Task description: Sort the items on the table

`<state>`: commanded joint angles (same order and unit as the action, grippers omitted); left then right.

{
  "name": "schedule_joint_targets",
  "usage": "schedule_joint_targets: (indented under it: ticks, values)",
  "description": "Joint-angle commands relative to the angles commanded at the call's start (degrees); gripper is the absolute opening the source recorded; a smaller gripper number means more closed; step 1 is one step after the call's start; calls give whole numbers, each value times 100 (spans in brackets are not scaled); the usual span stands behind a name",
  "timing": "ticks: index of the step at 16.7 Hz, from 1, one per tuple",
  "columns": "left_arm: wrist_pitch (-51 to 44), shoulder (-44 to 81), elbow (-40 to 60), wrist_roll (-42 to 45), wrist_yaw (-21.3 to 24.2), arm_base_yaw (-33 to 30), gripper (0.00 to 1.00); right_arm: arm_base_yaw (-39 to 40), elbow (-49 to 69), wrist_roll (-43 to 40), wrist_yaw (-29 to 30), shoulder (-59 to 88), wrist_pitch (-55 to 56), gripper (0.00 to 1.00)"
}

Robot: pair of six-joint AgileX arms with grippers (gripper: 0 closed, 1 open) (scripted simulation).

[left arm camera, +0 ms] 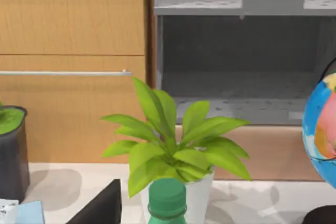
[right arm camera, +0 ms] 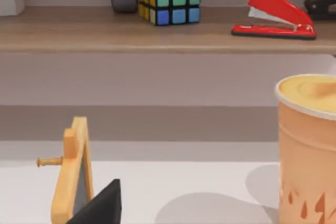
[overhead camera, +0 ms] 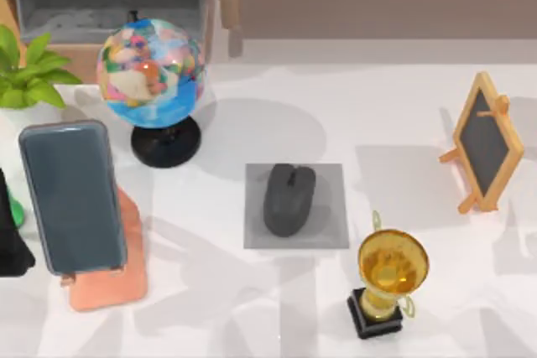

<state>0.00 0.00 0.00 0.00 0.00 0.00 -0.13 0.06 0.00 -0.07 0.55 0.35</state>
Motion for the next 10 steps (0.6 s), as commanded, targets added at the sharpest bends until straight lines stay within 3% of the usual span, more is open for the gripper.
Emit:
schedule_joint_targets:
  ticks: [4,10]
  values:
    - [0,0,0,0,0,0,100,-188,94,-4,-102,778,504,100]
    - [0,0,0,0,0,0,100,-765,444,-12,-424,3279,2170,100]
